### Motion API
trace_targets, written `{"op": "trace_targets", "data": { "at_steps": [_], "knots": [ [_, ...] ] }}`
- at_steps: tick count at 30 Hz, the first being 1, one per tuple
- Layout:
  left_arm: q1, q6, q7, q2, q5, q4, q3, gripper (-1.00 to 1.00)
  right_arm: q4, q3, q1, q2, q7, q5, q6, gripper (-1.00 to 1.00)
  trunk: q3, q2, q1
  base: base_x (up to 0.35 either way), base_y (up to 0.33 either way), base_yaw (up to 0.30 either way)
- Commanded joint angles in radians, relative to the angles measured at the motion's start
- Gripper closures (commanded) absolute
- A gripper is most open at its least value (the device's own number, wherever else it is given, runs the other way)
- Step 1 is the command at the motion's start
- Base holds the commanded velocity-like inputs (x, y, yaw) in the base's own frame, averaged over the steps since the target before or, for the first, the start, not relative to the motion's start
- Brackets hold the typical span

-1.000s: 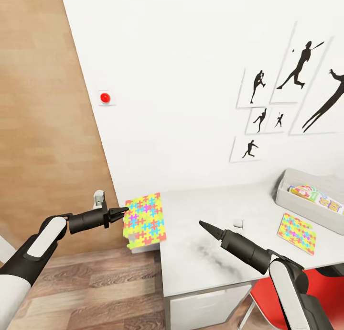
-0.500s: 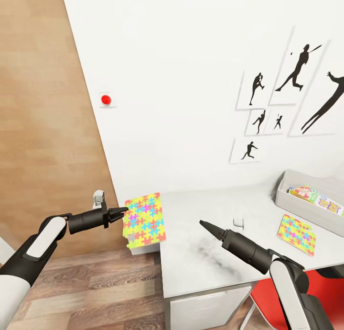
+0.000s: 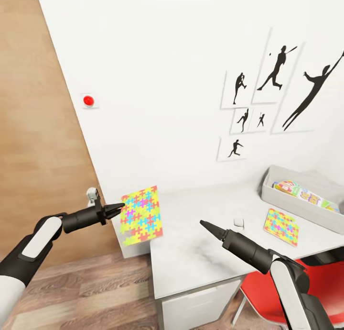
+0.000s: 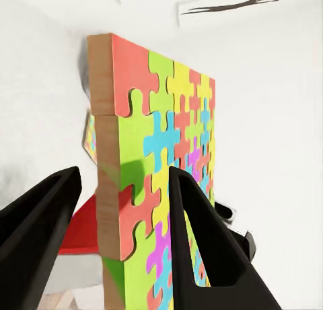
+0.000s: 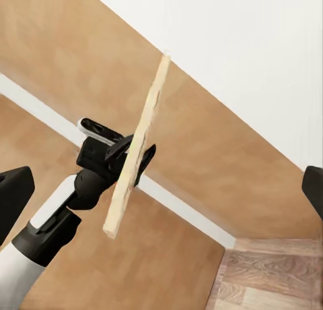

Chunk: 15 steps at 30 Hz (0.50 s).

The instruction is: Put all the toys in the child's room - the three board games (two on the bed and one on the table), the two jigsaw puzzles on the table, and the tennis ball on the table - inside the toy box on the table in the child's room.

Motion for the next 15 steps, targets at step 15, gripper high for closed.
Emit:
{"op": "trace_targets", "data": {
  "at_steps": [15],
  "knots": [
    [-0.001,0.001,-0.033,0.002,-0.006,0.001,-0.004,1.00,0.000,-0.025,-0.002,0.000,0.003,-0.003,0.006,-1.00,-0.002,-0.002,0.001,0.000,0.000,-0.278]
  ]
}}
